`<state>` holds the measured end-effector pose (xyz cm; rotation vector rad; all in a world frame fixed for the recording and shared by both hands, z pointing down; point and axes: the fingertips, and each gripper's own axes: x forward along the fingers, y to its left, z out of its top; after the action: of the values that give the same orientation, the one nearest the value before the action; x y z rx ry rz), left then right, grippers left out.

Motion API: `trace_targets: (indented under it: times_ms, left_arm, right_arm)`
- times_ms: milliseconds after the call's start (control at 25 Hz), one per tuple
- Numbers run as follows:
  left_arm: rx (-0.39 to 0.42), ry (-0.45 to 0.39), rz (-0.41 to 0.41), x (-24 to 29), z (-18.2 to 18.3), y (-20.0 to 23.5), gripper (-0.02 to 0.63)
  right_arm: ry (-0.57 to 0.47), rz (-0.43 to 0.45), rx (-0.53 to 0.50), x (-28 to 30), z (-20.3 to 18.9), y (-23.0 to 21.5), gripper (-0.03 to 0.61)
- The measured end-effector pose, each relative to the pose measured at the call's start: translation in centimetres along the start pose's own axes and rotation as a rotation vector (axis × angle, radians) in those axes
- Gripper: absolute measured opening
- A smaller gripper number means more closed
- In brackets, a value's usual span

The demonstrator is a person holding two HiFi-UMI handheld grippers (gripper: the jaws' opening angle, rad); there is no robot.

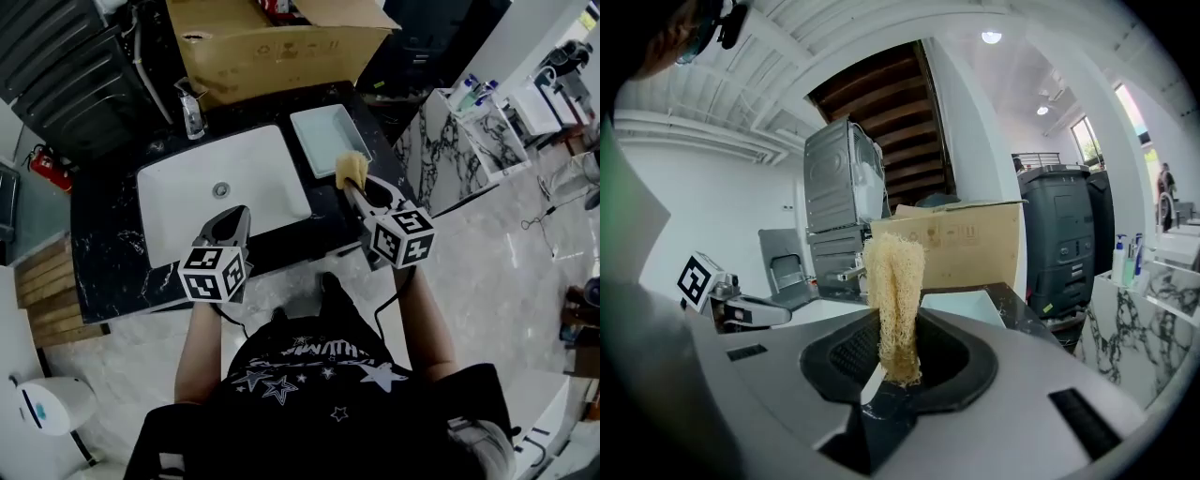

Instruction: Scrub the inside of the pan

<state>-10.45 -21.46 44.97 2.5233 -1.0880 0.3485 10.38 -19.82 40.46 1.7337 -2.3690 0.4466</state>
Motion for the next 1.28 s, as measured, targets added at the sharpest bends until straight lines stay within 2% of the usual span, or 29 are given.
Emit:
trace_targets:
  times_ms: [400,760,1040,1280]
  left_arm:
    - [-0.011,-0.023,0.099,5.0,2.7,-2.0,0.008]
    - [-0.027,-0.021,0.184,8.5,3.6,-2.9,0.008]
    - [-0.032,-0.010,0.253,10.5,4.0,-3.3,0.008]
    - [-0.049,0.006,0.309,11.2,3.9,-2.9,0.008]
  right_arm:
    - [0.032,0.061,-0.047,4.1,1.8,-8.4,0.089]
    - [0.094,0.164,-0.142,9.0,2.4,-11.9,0.091]
    - [0.164,0.290,-0.315,13.6,2.1,-11.6,0.091]
    - [0.277,0.344,-0.505,16.7,0.1,-11.6,0.091]
